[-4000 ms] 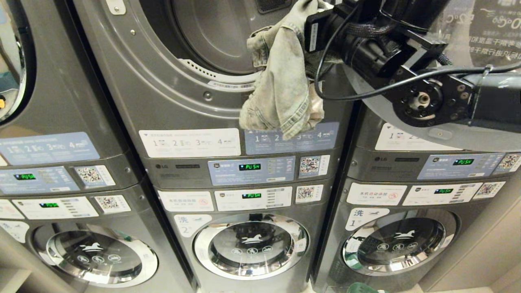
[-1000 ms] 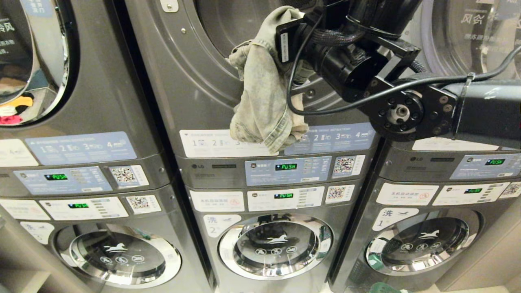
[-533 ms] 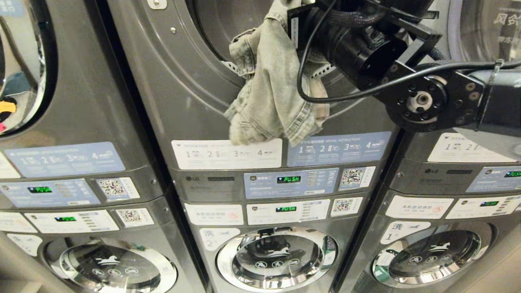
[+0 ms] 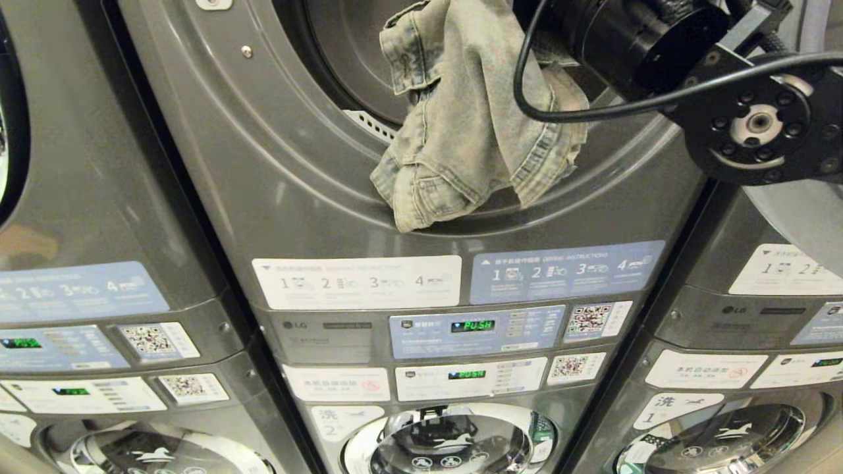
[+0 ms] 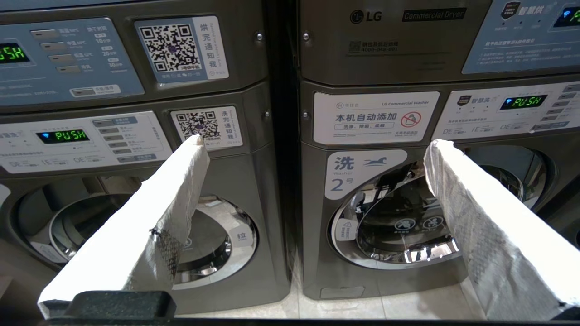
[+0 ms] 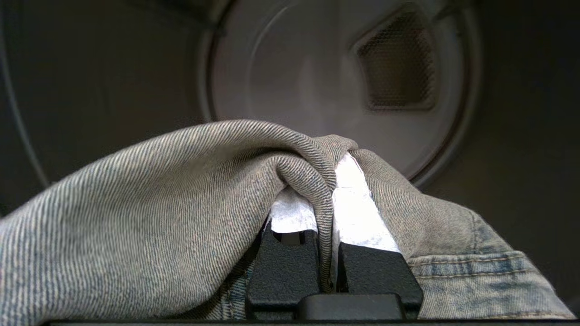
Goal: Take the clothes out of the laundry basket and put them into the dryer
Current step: Put the clothes in the dryer
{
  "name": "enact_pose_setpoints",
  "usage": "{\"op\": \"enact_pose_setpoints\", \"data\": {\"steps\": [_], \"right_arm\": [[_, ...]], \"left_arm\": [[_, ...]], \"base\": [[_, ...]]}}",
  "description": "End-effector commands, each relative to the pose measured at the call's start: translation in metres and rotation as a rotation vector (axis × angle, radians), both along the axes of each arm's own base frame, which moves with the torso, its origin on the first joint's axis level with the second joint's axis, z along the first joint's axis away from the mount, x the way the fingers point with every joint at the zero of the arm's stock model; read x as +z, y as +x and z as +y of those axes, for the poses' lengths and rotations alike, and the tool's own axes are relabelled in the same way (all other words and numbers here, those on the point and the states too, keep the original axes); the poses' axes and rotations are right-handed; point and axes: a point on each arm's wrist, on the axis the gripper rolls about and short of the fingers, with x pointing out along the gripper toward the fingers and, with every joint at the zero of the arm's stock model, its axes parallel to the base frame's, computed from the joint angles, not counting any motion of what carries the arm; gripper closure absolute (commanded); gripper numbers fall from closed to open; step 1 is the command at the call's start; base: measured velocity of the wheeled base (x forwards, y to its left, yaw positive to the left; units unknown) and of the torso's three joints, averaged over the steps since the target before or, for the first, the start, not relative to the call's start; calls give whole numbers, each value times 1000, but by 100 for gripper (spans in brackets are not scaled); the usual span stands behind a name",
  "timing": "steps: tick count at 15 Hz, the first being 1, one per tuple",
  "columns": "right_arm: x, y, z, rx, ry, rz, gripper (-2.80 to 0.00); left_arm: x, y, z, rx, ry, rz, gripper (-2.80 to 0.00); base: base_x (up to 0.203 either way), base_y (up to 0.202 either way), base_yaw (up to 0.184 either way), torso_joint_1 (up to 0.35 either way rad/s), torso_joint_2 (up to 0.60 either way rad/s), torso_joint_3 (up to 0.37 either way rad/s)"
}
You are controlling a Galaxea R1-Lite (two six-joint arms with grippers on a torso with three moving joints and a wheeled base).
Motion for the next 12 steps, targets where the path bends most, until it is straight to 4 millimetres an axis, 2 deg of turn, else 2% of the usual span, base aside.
{"op": "enact_pose_setpoints", "data": {"steps": [1,7,10,12], "right_arm": [[18,-16,-13,-1,34,-43,0],[39,-33,-28,-84,63,-232,0],[22,-14,-15,-146,74,-177,0],[0,8,0,-137,59,-121,0]], "left_arm": [[0,0,0,1,0,1,-280],[0,0,0,1,1,0,-280],[0,0,0,0,3,1,-280],[0,0,0,1,3,1,-280]], "base": [[0,0,0,0,0,0],[0,0,0,0,0,0],[0,0,0,0,0,0],[0,0,0,0,0,0]]}}
